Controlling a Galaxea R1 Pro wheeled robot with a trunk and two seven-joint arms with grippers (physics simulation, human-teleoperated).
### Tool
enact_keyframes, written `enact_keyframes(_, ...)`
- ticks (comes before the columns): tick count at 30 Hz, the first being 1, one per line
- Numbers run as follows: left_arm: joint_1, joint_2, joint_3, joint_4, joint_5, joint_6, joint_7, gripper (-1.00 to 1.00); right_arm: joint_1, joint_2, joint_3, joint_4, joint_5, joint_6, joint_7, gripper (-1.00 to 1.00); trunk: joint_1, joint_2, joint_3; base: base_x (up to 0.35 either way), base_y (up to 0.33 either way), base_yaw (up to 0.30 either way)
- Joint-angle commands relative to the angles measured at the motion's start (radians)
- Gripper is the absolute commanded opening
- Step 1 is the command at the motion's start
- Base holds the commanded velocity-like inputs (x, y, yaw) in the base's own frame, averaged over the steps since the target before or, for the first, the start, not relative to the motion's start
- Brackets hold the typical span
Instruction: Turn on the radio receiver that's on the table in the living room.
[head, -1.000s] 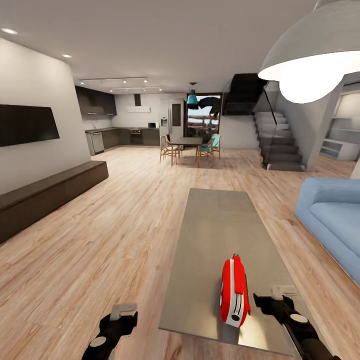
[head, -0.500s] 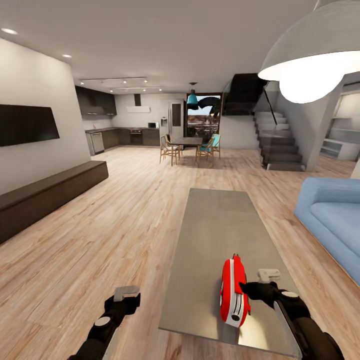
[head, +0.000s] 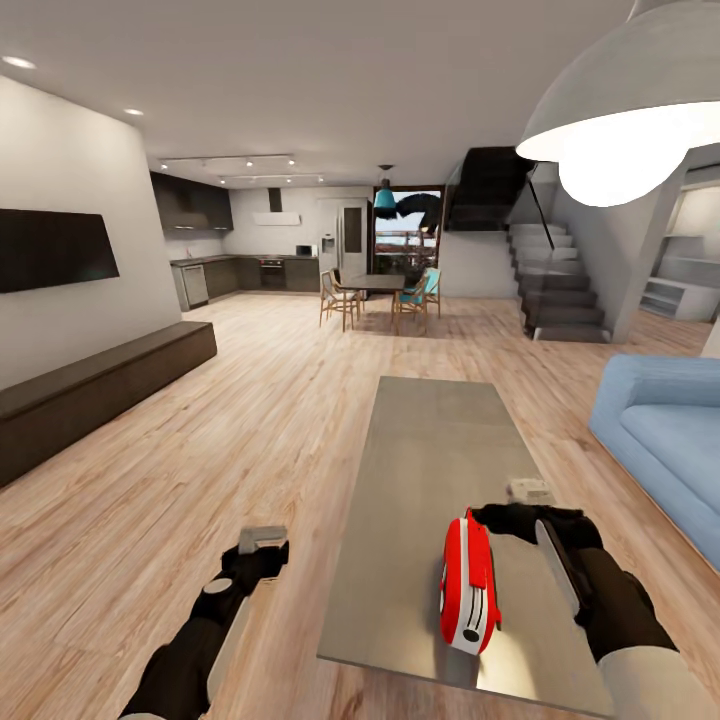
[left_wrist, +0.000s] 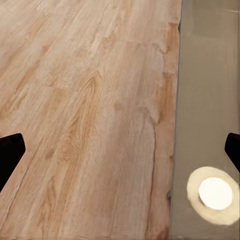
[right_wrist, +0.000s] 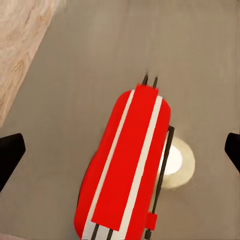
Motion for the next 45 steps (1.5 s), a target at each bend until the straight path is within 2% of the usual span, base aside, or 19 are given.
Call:
enact_keyframes(1, -0.01, 0.0, 0.0, 0.002, -0.001, 0.021, 0.0, 1.0, -0.065, 0.0, 0.0, 0.098, 0.0, -0.002, 0.0, 1.0, 0.0, 0.0, 0.0, 0.0, 0.0, 0.0)
enact_keyframes(3, -0.015, 0.001, 0.0, 0.008, -0.002, 0.028, 0.0, 1.0, -0.154, 0.0, 0.0, 0.253, 0.003, -0.016, 0.0, 1.0, 0.0, 0.0, 0.0, 0.0, 0.0, 0.0)
enact_keyframes(6, -0.017, 0.002, 0.0, 0.02, -0.002, 0.029, -0.001, 1.0, -0.248, 0.0, 0.0, 0.406, 0.007, -0.077, 0.0, 1.0, 0.0, 0.0, 0.0, 0.0, 0.0, 0.0)
enact_keyframes(10, -0.018, -0.001, -0.001, 0.028, -0.003, 0.022, -0.001, 1.0, -0.288, 0.0, 0.0, 0.465, 0.007, -0.119, 0.0, 1.0, 0.0, 0.0, 0.0, 0.0, 0.0, 0.0)
enact_keyframes(16, -0.018, 0.0, -0.001, 0.037, -0.003, 0.016, -0.001, 1.0, -0.301, 0.001, -0.001, 0.499, 0.001, -0.129, 0.0, 1.0, 0.0, 0.0, 0.0, 0.0, 0.0, 0.0)
enact_keyframes(17, -0.018, 0.006, 0.001, 0.042, -0.003, 0.015, -0.001, 1.0, -0.303, 0.007, 0.002, 0.535, 0.003, -0.13, -0.001, 1.0, 0.0, 0.0, 0.0, 0.0, 0.0, 0.0)
enact_keyframes(21, -0.018, 0.007, 0.002, 0.043, -0.003, 0.015, -0.001, 1.0, -0.303, 0.012, 0.002, 0.549, 0.004, -0.127, -0.008, 1.0, 0.0, 0.0, 0.0, 0.0, 0.0, 0.0)
enact_keyframes(30, -0.018, 0.007, 0.002, 0.049, -0.003, 0.014, -0.001, 1.0, -0.303, 0.015, 0.001, 0.559, 0.002, -0.006, -0.01, 1.0, 0.0, 0.0, 0.0, 0.0, 0.0, 0.0)
enact_keyframes(39, -0.018, 0.006, 0.001, 0.049, -0.003, 0.013, -0.001, 1.0, -0.303, 0.014, -0.005, 0.559, 0.003, 0.006, -0.012, 1.0, 0.0, 0.0, 0.0, 0.001, 0.004, 0.0)
enact_keyframes(45, -0.018, 0.008, 0.002, 0.05, -0.003, 0.015, -0.001, 1.0, -0.303, 0.014, -0.006, 0.559, 0.004, 0.005, -0.012, 1.0, 0.0, 0.0, 0.0, 0.049, 0.178, 0.0)
